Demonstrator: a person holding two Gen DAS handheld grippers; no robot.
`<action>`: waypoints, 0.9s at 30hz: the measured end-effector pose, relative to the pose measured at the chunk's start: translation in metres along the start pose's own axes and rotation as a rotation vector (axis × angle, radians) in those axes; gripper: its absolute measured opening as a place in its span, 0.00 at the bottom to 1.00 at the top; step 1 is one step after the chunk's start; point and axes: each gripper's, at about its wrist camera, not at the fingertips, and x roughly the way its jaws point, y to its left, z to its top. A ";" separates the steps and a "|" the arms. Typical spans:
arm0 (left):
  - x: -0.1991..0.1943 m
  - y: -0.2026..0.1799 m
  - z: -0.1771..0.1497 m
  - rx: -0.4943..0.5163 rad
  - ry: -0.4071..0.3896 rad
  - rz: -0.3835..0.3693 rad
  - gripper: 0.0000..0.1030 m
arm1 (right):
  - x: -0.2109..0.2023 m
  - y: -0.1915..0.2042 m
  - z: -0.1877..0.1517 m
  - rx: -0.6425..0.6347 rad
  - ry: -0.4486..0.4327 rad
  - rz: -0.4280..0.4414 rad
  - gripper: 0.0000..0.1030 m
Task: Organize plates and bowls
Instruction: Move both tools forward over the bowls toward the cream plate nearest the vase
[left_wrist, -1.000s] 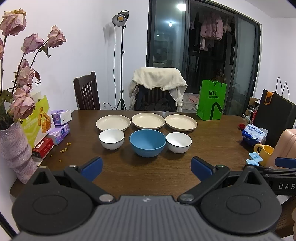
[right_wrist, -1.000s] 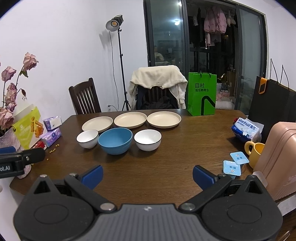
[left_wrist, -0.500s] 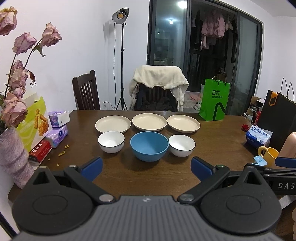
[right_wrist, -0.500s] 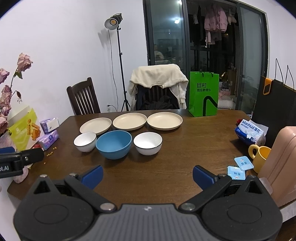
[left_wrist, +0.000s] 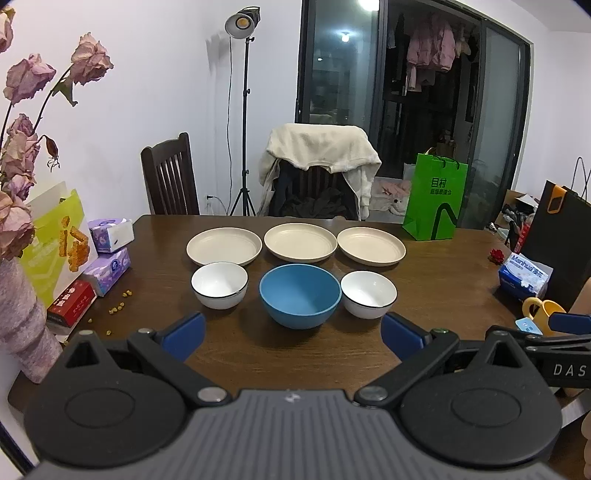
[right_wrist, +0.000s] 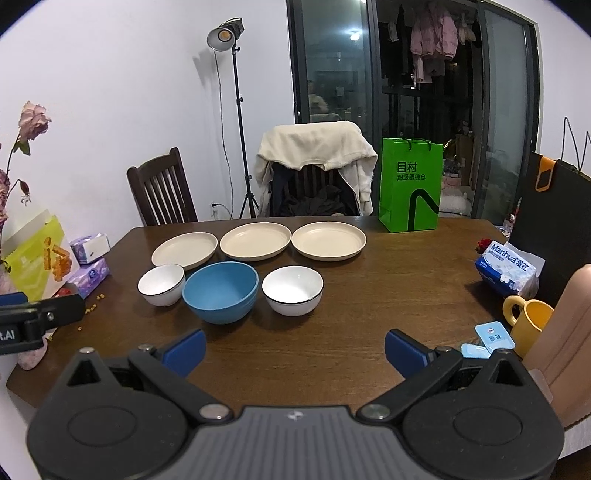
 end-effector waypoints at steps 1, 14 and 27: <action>0.002 0.001 0.001 -0.001 0.001 0.001 1.00 | 0.002 -0.001 0.001 -0.001 0.002 0.001 1.00; 0.038 0.017 0.021 -0.016 0.013 0.016 1.00 | 0.041 0.011 0.023 -0.016 0.020 0.011 1.00; 0.085 0.047 0.050 -0.025 0.019 0.049 1.00 | 0.098 0.034 0.056 -0.021 0.064 0.034 1.00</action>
